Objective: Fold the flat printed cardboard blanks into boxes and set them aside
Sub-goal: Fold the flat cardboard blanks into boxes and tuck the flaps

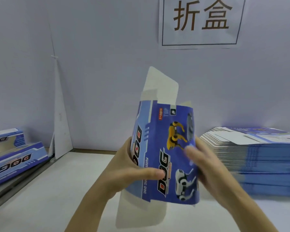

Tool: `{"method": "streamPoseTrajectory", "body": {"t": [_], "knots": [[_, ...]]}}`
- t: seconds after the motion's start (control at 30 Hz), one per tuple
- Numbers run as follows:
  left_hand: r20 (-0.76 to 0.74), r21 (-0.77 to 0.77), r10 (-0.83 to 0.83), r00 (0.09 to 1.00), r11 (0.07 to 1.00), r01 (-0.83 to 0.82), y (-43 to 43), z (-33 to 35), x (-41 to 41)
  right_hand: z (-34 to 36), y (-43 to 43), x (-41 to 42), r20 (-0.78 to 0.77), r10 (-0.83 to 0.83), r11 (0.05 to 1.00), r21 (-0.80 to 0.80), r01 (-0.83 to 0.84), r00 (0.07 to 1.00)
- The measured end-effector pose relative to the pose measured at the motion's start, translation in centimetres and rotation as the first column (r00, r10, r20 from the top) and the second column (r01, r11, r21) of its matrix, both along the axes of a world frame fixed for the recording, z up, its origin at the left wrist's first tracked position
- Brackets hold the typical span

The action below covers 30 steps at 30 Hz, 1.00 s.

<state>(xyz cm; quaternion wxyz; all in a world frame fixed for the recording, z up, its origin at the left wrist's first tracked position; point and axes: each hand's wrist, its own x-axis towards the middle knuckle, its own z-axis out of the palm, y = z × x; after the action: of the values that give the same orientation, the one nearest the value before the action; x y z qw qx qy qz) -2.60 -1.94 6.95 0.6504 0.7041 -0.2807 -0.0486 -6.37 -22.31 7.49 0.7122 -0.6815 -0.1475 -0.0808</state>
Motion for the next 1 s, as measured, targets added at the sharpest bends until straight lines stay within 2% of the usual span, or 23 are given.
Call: {"method": "streamPoseTrajectory", "body": {"t": [0.13, 0.27, 0.33, 0.5, 0.63, 0.8, 0.9, 1.0], "knots": [[-0.077, -0.076, 0.043, 0.996, 0.996, -0.049, -0.8, -0.5, -0.3, -0.4, -0.3, -0.2, 0.035, -0.196, 0.98, 0.036, 0.195, 0.98], [-0.16, -0.135, 0.237, 0.958, 0.956, -0.259, -0.9, -0.9, 0.5, -0.7, -1.6, 0.2, 0.003, -0.32, 0.944, 0.088, 0.319, 0.947], [-0.193, -0.133, 0.266, 0.944, 0.946, -0.294, -0.9, -1.1, 0.9, -0.8, -2.1, 0.3, -0.022, -0.265, 0.959, 0.1, 0.265, 0.964], [-0.257, -0.209, 0.103, 0.961, 0.965, -0.159, -0.5, -1.0, 0.8, -0.1, -2.9, 0.2, -0.092, -0.116, 0.988, 0.096, 0.125, 0.989], [-0.235, -0.206, 0.199, 0.951, 0.946, -0.249, -0.8, -1.3, 1.2, -0.9, -2.9, 0.5, -0.086, -0.185, 0.971, 0.14, 0.196, 0.979], [-0.228, -0.212, 0.155, 0.961, 0.956, -0.204, -0.2, -1.1, 1.2, -1.0, -2.5, 0.7, -0.088, -0.079, 0.979, 0.18, 0.094, 0.993], [-0.21, -0.206, 0.213, 0.954, 0.944, -0.256, 0.2, -1.1, 1.5, -1.4, -2.2, 0.8, -0.126, -0.012, 0.971, 0.236, 0.042, 0.992], [-0.185, -0.177, 0.229, 0.956, 0.949, -0.262, 0.4, -1.0, 1.5, -1.5, -2.0, 0.8, -0.145, -0.033, 0.968, 0.241, 0.068, 0.989]]}}
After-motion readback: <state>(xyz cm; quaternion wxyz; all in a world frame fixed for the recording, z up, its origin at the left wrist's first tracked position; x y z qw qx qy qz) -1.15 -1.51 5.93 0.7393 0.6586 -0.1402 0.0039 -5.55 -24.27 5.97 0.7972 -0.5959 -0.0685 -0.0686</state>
